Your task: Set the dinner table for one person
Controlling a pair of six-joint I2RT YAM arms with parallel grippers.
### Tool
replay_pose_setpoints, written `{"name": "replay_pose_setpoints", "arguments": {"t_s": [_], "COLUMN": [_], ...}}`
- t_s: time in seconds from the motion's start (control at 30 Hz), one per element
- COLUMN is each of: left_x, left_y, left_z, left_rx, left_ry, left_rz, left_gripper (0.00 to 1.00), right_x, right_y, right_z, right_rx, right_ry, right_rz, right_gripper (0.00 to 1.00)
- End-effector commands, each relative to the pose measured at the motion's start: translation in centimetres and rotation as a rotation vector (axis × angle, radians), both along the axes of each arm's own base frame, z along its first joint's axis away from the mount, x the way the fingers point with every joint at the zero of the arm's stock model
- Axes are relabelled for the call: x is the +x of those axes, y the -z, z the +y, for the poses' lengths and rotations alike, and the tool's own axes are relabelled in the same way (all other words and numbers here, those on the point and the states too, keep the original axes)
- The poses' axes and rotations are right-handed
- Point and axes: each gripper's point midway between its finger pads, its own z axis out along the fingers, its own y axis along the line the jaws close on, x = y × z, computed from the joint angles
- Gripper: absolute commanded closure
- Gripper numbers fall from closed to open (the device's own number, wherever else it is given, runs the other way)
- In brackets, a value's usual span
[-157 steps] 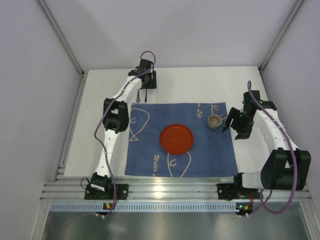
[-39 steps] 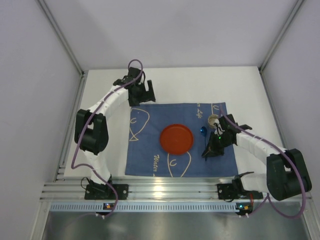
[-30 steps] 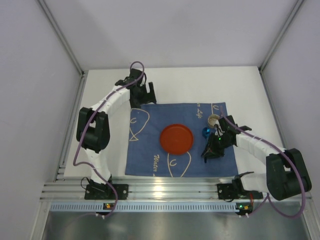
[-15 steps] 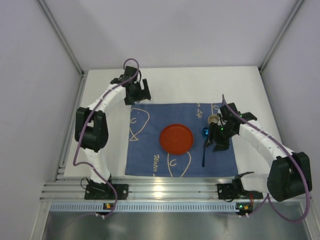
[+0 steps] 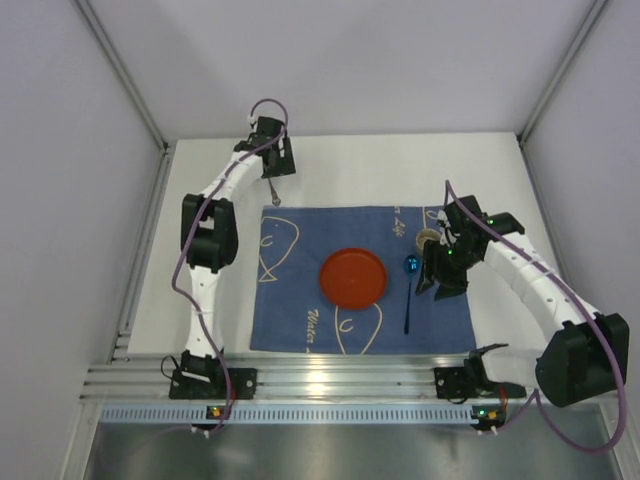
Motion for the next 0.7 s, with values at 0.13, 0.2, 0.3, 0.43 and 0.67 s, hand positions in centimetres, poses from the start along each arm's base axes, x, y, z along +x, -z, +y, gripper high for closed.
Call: {"name": "replay_pose_setpoints", "arguments": {"t_s": [0.13, 0.2, 0.3, 0.43, 0.67], "left_x": [4.8, 5.1, 5.3, 5.0, 3.0], "left_y": [2.7, 3.1, 3.8, 4.9, 7.5], "left_z": [0.1, 0.2, 0.0, 0.1, 1.8], "left_rx": [0.035, 0.017, -0.013, -0.008, 0.061], "left_ry": [-0.060, -0.086, -0.100, -0.100, -0.104], "left_rz": [-0.059, -0.062, -0.062, -0.036, 0.048], "left_gripper": [0.09, 0.11, 0.19, 0.31, 0.43], "right_x": [-1.2, -1.1, -0.8, -0.7, -0.3], "right_y": [-0.5, -0.6, -0.7, -0.5, -0.1], "right_z": [-1.2, -1.3, -1.6, -1.7, -1.6], "right_rx": [-0.052, -0.059, -0.074, -0.087, -0.088], "right_ry": [-0.043, -0.045, -0.051, -0.054, -0.053], "right_rz": [0.018, 0.017, 0.003, 0.014, 0.019], "right_gripper": [0.53, 0.55, 0.55, 0.56, 0.57]}}
